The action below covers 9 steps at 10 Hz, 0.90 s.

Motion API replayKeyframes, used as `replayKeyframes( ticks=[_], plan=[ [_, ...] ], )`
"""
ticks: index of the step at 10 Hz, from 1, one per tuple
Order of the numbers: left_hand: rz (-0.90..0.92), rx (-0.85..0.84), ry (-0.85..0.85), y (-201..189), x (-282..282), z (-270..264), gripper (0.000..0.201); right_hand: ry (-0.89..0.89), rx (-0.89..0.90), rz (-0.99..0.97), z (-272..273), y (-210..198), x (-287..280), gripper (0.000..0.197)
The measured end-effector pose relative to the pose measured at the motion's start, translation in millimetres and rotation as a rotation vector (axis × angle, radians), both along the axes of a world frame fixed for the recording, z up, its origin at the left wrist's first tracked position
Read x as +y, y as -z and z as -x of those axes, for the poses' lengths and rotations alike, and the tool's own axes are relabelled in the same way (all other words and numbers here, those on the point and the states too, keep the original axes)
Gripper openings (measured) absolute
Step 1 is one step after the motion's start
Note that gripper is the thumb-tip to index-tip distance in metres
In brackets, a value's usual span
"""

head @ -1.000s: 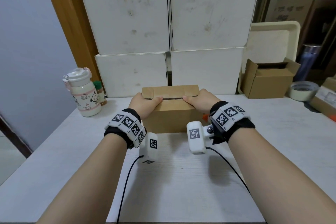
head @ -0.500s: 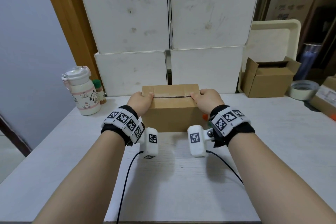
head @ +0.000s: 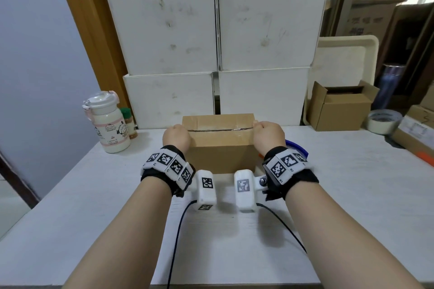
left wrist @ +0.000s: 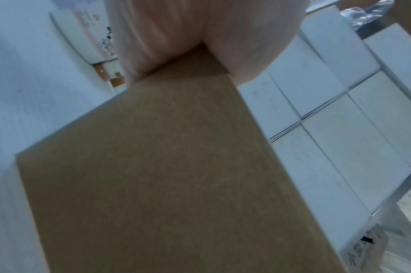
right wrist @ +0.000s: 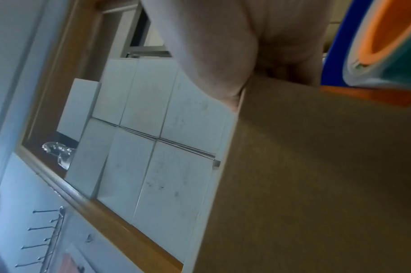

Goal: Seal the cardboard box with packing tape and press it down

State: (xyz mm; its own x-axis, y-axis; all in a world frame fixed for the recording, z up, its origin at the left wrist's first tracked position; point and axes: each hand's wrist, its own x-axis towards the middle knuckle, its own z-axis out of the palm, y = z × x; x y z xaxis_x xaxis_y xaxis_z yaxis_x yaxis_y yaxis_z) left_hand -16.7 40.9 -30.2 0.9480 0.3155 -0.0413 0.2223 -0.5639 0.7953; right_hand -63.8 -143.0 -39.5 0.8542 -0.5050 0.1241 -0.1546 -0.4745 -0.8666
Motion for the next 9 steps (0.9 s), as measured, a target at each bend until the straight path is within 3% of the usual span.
replayKeyframes(
  ticks=[1, 2, 3, 4, 7, 9],
  plan=[
    [-0.096, 0.039, 0.013, -1, 0, -5, 0.036, 0.013, 0.182, -0.002, 3, -6, 1, 0.022],
    [-0.028, 0.051, -0.004, -5, -3, -8, 0.039, 0.010, 0.267, 0.100, 0, -12, 2, 0.035],
    [-0.006, -0.018, 0.003, 3, -7, -9, 0.041, -0.046, 0.202, 0.058, -3, -14, 7, 0.038],
    [-0.018, -0.046, 0.000, 5, -11, -7, 0.060, -0.064, 0.198, -0.036, -7, -18, 15, 0.053],
    [-0.090, 0.021, 0.021, -9, -15, -20, 0.065, -0.105, 0.309, 0.094, 0, -43, 24, 0.043],
    [-0.141, 0.030, -0.023, -22, -18, -43, 0.063, -0.135, 0.285, 0.236, 3, -61, 20, 0.036]
  ],
)
